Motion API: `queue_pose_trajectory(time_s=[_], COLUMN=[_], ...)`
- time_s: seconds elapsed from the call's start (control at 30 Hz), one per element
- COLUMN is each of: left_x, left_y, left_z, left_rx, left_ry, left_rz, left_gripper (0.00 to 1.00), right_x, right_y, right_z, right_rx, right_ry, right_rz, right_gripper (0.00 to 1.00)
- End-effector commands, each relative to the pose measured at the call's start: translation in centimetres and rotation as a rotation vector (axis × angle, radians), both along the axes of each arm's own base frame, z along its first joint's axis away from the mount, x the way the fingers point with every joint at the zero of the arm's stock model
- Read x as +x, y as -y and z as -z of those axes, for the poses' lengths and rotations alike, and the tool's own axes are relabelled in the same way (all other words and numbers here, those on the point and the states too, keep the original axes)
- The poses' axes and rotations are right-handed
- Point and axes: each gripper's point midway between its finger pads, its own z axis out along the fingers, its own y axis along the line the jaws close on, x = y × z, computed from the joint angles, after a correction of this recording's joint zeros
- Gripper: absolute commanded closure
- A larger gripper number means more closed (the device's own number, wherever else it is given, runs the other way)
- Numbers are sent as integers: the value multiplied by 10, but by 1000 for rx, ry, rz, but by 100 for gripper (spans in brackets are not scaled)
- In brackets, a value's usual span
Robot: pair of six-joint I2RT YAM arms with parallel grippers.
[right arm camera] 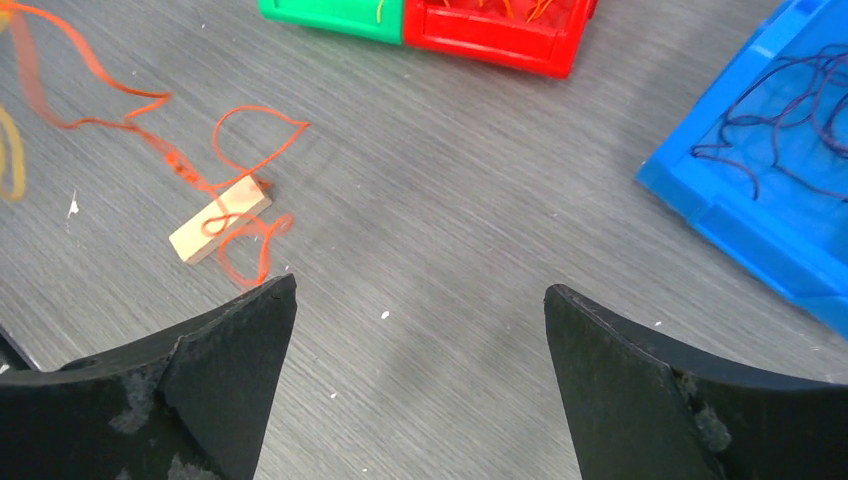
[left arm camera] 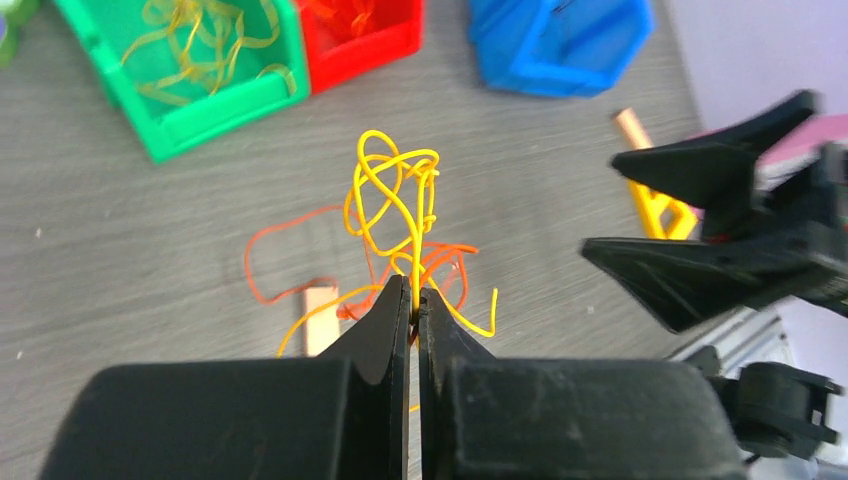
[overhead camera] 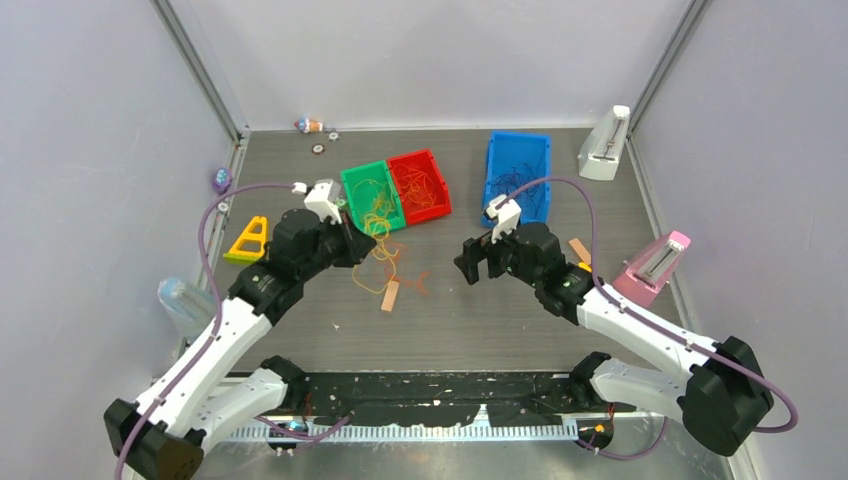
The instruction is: Untangle the cables
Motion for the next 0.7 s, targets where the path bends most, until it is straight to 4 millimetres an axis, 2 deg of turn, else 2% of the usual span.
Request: queue_pose_trajectory(time_s=[0.0,0.1,0.23,0.43,0.63,0.67], left_x=[8,8,8,7,4,2], left_y=[-6,-10,-14,-18,-32,-33], left_z=[50,72,80,72,61,59], left_rx=[39,56,65,79,118,117], left_ry=[-131,-172,-172,-141,-102,-95], left_rz=[-37,-47,-59,-60,-94,-96], left_gripper=[100,100,100,100,100,100], right_x=[-2,-7,-12,-20,-27,-30], right_y=[-13,-17,-25,-45,-76,-85], right_z=[-2,5,14,25,23,17], right_rx=[60,62,61,32,29,39], right_ry=[-14,-46,-77,-86,-26,5], right_rz=[-38,-63,-91,-131,-203,-232], right_gripper=[1,1,0,0,5,6])
